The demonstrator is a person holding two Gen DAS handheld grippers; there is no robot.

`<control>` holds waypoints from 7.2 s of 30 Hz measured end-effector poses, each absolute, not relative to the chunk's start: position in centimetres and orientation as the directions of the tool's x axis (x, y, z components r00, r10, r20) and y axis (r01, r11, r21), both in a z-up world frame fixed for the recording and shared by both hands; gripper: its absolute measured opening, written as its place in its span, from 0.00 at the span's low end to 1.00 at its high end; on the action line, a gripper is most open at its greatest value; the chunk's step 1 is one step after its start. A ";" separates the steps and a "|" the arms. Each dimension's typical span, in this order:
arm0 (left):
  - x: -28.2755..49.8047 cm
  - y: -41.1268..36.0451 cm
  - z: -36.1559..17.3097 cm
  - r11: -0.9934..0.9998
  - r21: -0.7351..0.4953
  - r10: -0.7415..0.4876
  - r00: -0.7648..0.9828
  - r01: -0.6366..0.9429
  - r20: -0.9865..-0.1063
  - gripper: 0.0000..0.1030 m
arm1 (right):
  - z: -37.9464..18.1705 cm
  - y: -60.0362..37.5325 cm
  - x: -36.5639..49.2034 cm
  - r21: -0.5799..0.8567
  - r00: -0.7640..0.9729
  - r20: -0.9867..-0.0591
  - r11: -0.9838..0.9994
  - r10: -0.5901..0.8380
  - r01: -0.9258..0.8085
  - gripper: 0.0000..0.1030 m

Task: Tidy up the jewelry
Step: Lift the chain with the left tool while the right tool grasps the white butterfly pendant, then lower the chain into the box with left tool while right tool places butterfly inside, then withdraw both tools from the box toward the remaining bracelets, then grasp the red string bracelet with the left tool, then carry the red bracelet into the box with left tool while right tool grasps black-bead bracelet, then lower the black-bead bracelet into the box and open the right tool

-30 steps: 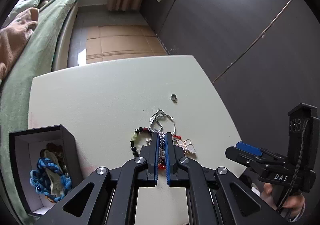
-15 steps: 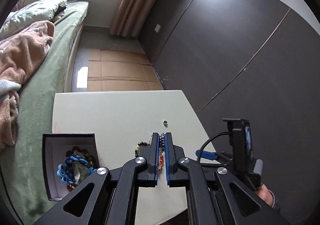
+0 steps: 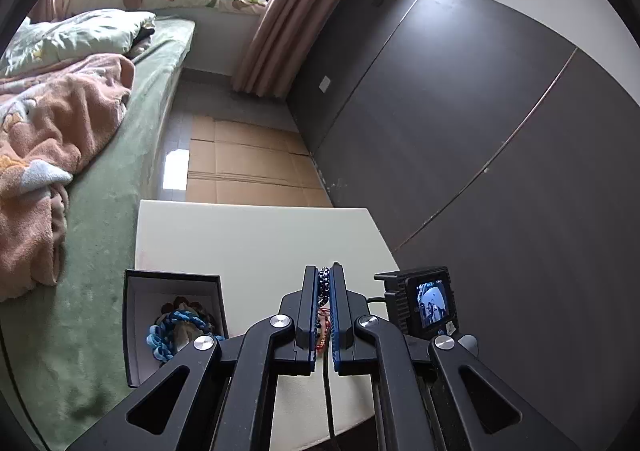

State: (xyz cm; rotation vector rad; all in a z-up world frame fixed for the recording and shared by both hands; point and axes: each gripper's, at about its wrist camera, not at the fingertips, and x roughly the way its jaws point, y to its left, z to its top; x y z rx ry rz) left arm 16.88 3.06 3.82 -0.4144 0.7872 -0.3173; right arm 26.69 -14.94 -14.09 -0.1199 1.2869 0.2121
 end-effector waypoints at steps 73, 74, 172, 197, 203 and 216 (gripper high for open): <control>17.2 14.8 -0.6 0.810 -0.557 -0.333 0.635 -0.186 -0.697 0.60 | -4.1 -3.6 21.6 0.470 0.323 -0.701 0.753 0.636 -0.462 0.41; 16.8 15.0 -0.2 0.809 -0.555 -0.319 0.651 -0.191 -0.689 0.68 | -4.1 -3.3 21.7 0.473 0.322 -0.698 0.749 0.640 -0.463 0.41; 20.6 -4.5 -5.7 0.932 -0.347 -0.352 0.487 0.105 -0.799 0.03 | -9.8 -22.9 25.2 0.511 0.419 -0.775 0.859 0.473 -0.025 0.86; 18.0 7.2 -1.0 0.905 -0.424 -0.318 0.624 -0.025 -0.714 0.03 | -13.9 -12.4 27.1 0.272 0.321 -0.897 0.952 0.304 -0.140 0.47; 17.3 8.5 -0.8 0.933 -0.354 -0.239 0.623 -0.066 -0.745 0.04 | -13.8 -10.7 27.0 0.160 0.343 -0.915 0.971 0.213 -0.178 0.11; 15.9 12.4 -1.0 0.916 -0.379 -0.216 0.631 -0.133 -0.745 0.78 | -6.8 -13.0 23.4 0.410 0.477 -0.740 0.880 0.474 -0.239 0.11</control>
